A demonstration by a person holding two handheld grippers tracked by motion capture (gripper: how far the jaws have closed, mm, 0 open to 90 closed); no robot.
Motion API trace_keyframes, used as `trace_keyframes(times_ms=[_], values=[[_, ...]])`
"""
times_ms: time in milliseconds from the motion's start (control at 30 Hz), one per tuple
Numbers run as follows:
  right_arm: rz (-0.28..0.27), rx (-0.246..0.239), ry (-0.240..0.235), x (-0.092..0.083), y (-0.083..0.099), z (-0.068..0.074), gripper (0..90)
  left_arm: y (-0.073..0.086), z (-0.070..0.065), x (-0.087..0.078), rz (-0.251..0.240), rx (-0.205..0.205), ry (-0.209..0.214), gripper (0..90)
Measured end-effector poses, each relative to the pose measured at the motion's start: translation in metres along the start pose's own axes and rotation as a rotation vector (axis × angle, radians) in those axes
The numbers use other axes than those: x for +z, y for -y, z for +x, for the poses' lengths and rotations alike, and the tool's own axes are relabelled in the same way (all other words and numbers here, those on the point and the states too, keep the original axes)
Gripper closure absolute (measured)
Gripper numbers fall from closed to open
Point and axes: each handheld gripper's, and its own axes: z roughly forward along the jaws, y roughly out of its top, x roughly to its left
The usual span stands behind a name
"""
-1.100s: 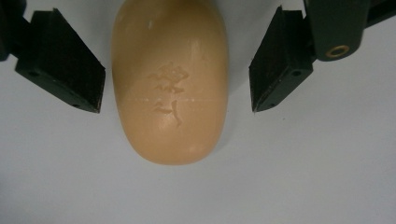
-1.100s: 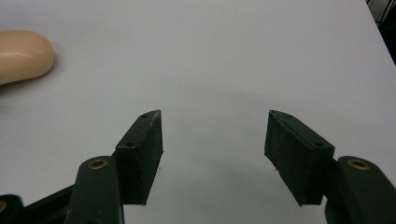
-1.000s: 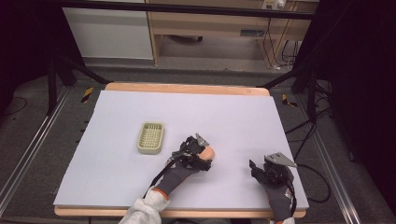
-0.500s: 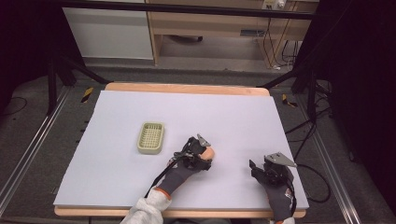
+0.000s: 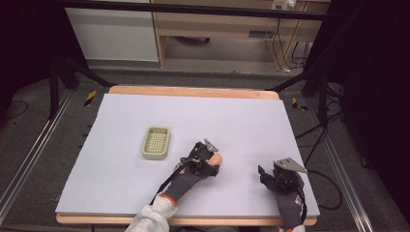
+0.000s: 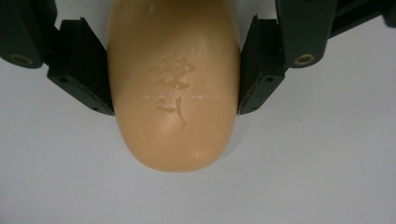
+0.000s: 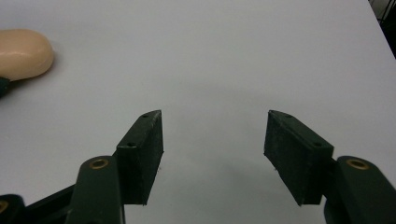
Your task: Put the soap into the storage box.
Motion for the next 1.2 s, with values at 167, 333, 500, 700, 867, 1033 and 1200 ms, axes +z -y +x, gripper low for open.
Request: trace_keyframes(times_ms=[167,333,500,700,867,1033,1200], values=[[0.001,0.001,0.001,0.0,0.0,0.0,37.4,0.0,0.001,0.0,0.0,0.002,0.004,31.4],[0.001,0.001,0.002,0.0,0.0,0.0,37.3,0.0,0.0,0.0,-0.002,0.005,0.001,31.5],[0.001,0.004,0.0,0.0,0.0,0.0,37.3,-0.001,0.0,-0.004,-0.003,0.006,0.0,31.6],[-0.001,0.007,0.003,0.0,0.0,0.0,37.3,-0.002,0.003,-0.019,-0.029,-0.003,-0.002,31.6],[0.0,0.006,0.003,0.0,0.0,0.0,37.3,-0.001,0.007,-0.031,-0.052,-0.009,-0.003,31.6],[0.0,0.007,0.005,0.0,0.0,0.0,37.2,0.002,0.013,-0.046,-0.071,-0.016,-0.019,31.6],[-0.002,0.007,0.006,0.0,0.0,-0.001,37.2,0.006,0.021,-0.057,-0.092,-0.033,-0.027,31.6]])
